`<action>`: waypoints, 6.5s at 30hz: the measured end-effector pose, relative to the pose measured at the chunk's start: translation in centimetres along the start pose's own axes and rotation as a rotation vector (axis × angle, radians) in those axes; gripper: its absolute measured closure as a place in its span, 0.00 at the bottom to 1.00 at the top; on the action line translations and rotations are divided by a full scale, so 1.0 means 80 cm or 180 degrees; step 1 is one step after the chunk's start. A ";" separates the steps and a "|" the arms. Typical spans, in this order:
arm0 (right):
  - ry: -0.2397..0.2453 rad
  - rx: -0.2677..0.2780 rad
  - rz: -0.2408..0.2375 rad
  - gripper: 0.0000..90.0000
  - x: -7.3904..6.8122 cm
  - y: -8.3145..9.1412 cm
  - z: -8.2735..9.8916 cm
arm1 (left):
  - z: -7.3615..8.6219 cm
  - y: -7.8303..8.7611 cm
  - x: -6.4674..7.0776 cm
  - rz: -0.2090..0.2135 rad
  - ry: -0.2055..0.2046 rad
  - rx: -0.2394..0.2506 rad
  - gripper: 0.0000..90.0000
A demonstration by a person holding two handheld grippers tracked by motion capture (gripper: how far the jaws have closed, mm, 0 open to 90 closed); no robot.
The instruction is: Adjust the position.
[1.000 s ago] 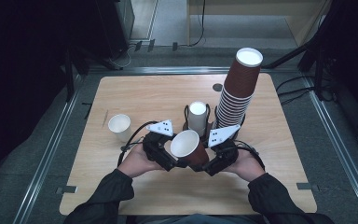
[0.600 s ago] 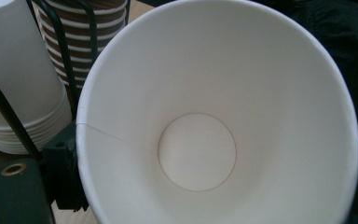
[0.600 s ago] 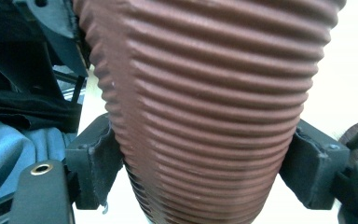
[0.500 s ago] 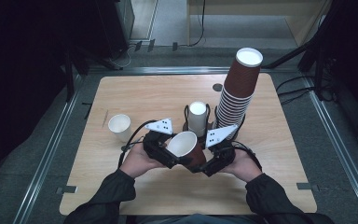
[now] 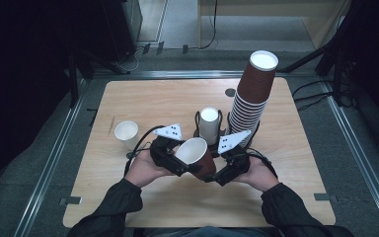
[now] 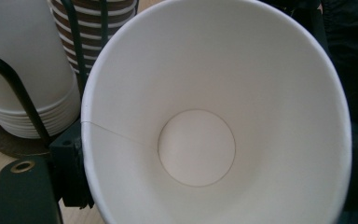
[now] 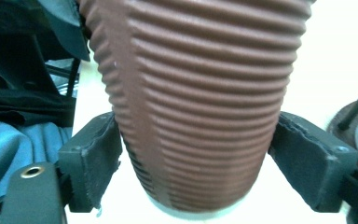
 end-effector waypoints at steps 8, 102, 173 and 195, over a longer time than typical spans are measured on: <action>-0.0004 -0.0017 0.0060 0.20 0.002 0.006 0.002 | 0.000 0.004 0.000 -0.0067 -0.0016 -0.0040 0.14; 0.0006 -0.0287 0.0497 0.22 0.011 0.048 0.016 | 0.151 0.141 -0.083 -0.1582 0.0458 -0.0840 0.10; 0.0032 -0.0301 0.0476 0.22 0.004 0.052 0.019 | 0.067 0.146 -0.051 -0.1477 0.0592 -0.0380 0.00; -0.0013 -0.0252 0.0572 0.22 -0.004 0.060 0.028 | 0.036 0.061 -0.031 -0.1351 0.0386 -0.0399 0.00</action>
Point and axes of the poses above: each handheld gripper's, and its own axes: y roughly backward along the jaws, z roughly out of its underside, x roughly to its right, the point moved 2 cm from there along -y, roughly forward along the jaws, and after that the axes turned 11 degrees about -z, right-handed, at the moved point
